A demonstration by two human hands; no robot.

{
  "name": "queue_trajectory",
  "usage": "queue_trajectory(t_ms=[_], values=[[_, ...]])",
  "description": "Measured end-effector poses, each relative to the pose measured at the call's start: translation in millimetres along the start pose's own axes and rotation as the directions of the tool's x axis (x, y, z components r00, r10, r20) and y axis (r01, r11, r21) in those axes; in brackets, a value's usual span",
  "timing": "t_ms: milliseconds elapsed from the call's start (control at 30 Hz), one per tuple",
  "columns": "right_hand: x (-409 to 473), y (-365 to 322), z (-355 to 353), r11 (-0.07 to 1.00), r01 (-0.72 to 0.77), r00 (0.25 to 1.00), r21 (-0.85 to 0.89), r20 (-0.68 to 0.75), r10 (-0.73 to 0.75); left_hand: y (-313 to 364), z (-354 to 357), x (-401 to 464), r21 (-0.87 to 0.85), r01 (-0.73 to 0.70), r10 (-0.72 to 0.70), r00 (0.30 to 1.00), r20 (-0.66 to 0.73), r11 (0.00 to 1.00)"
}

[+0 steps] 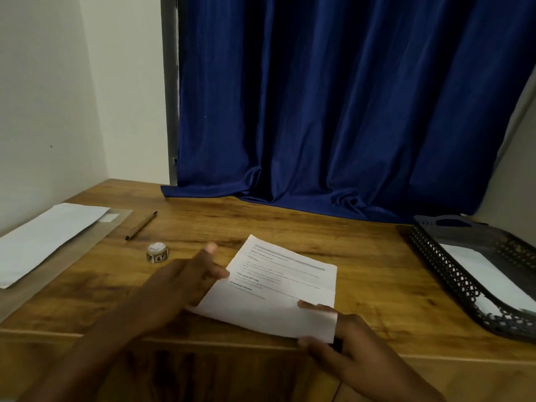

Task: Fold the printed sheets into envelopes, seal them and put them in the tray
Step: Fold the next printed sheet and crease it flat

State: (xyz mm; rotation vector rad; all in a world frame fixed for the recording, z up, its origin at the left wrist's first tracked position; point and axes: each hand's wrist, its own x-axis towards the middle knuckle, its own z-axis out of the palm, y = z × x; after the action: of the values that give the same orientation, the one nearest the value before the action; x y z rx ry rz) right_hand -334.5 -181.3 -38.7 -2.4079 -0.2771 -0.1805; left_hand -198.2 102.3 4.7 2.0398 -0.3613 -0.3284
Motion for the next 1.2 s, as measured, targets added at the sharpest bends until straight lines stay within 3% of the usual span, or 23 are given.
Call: queue_trajectory(t_ms=[100,267,367,433,500,600,700,800,900,967,1100,1200], values=[[2.3,-4.1,-4.2,0.954,-0.028,0.999,0.298,-0.034,0.04,1.6,-9.0,19.4,-0.436,0.109,-0.071,0.992,0.102,0.894],[20.7,-0.2,-7.5,0.883,-0.045,0.948,0.467,-0.26,0.186,-7.8,4.4,36.8,-0.579,0.028,-0.053,0.998,-0.025,0.815],[36.6,6.8,-8.7,0.847,-0.042,0.925,0.53,-0.299,0.233,4.1,15.6,57.0,-0.605,0.005,-0.09,0.99,-0.11,0.797],[45.2,11.7,-7.8,0.835,-0.036,0.913,0.55,-0.322,0.251,-1.1,22.6,62.9,-0.49,-0.062,-0.053,0.975,-0.217,0.869],[53.6,16.1,-5.3,0.838,-0.033,0.89,0.545,-0.366,0.273,-14.8,28.6,59.8,-0.235,-0.149,0.09,0.965,-0.246,0.96],[64.1,21.8,-1.1,0.933,-0.093,0.829,0.349,-0.492,0.267,-27.1,34.8,47.8,-0.011,-0.286,0.277,0.936,-0.215,0.958],[69.4,29.7,2.6,0.96,-0.146,0.799,0.238,-0.544,0.256,-30.8,41.2,44.9,0.131,-0.379,0.399,0.893,-0.21,0.916],[71.7,38.8,6.3,0.954,-0.257,0.784,0.153,-0.544,0.299,-30.5,44.0,39.1,0.36,-0.384,0.467,0.866,-0.18,0.85],[71.8,39.6,7.4,0.95,-0.311,0.796,-0.016,-0.55,0.252,-32.0,46.9,38.7,0.67,-0.449,0.571,0.82,0.046,0.591],[70.9,37.2,7.1,0.954,-0.275,0.821,-0.122,-0.545,0.167,-32.9,49.7,42.4,0.739,-0.478,0.548,0.818,0.177,0.474],[69.6,25.3,8.8,0.913,-0.224,0.874,-0.34,-0.485,0.033,-34.3,51.3,45.5,0.756,-0.436,0.395,0.883,0.254,0.489],[77.0,9.2,16.3,0.875,-0.159,0.948,-0.458,-0.318,0.006,-32.7,51.4,45.7,0.771,-0.425,0.347,0.895,0.281,0.474]])
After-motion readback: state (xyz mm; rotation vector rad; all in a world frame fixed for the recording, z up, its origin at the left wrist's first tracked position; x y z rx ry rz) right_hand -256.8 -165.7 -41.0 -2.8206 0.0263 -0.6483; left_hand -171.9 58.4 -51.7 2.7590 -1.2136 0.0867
